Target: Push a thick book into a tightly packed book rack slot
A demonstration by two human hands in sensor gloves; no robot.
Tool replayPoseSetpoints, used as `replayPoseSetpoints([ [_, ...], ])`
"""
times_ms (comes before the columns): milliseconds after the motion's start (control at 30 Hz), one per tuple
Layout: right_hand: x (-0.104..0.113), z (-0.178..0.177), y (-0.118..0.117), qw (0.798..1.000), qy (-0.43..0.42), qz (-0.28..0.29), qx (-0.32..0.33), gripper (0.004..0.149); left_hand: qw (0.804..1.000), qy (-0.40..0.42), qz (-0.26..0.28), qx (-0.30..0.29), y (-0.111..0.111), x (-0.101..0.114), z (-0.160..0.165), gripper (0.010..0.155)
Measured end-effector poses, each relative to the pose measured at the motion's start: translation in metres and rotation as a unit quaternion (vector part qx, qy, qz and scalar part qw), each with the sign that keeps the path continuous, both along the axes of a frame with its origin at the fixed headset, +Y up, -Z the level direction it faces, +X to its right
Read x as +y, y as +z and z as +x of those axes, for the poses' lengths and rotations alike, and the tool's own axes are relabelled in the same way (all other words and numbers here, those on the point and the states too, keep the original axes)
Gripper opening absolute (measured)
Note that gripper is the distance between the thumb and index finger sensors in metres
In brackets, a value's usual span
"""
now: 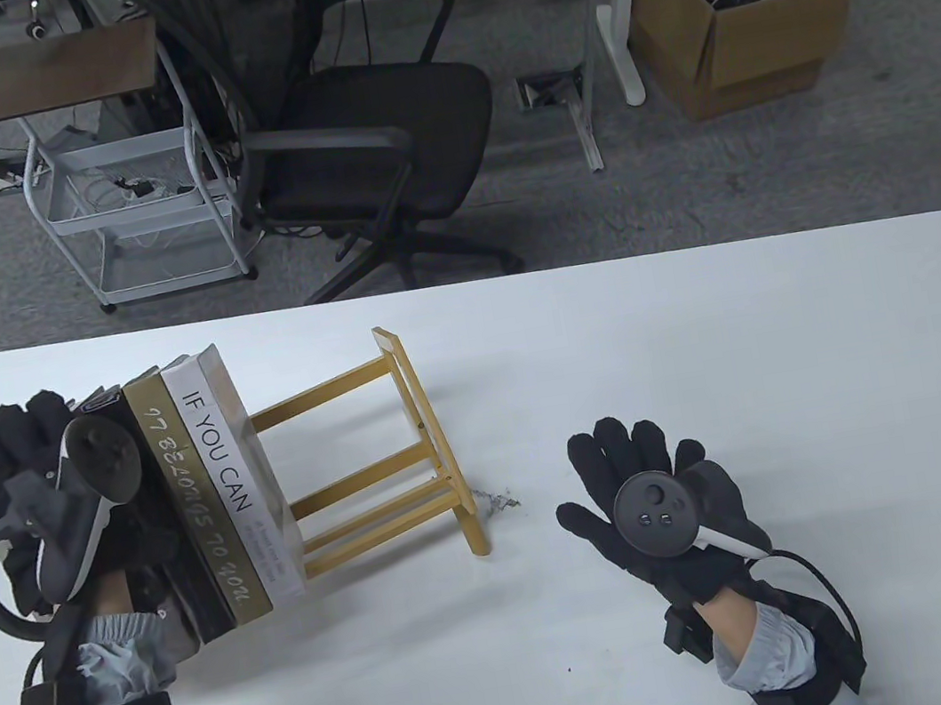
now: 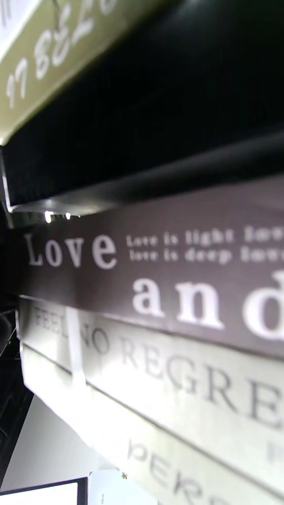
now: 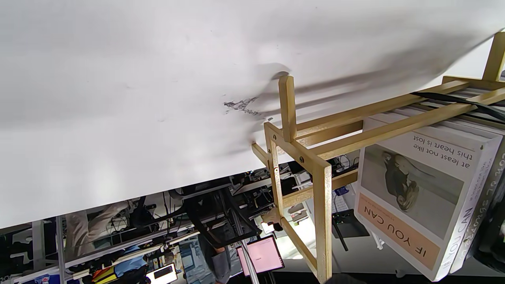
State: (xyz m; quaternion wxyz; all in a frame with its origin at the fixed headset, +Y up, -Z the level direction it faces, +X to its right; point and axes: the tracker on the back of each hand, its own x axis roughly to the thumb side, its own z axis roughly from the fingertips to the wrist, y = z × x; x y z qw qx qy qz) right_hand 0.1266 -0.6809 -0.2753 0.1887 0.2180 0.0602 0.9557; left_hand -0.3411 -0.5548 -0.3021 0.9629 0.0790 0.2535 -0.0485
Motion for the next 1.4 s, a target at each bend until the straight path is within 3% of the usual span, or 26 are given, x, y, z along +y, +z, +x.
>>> replayPoseSetpoints([
  [267,-0.001,0.000,0.000,1.000,0.003,-0.004,-0.001,0.077,1.000,0.024,-0.016,0.000,-0.006,-0.007,0.000,0.054],
  [800,0.001,0.002,-0.001,1.000,-0.003,0.000,-0.008,0.077,1.000,-0.007,-0.016,0.009,-0.007,-0.009,0.006,0.054],
  [967,-0.001,0.002,-0.001,1.000,0.000,-0.002,-0.010,0.077,0.999,-0.013,-0.038,0.019,-0.007,-0.004,0.007,0.055],
  [1167,0.000,0.002,-0.001,1.000,-0.004,0.000,-0.008,0.077,0.999,-0.015,0.029,0.014,-0.002,0.005,0.021,0.055],
  [1400,0.001,0.002,0.000,1.000,-0.006,0.003,-0.005,0.077,0.995,-0.022,0.083,-0.044,0.011,0.033,0.062,0.056],
])
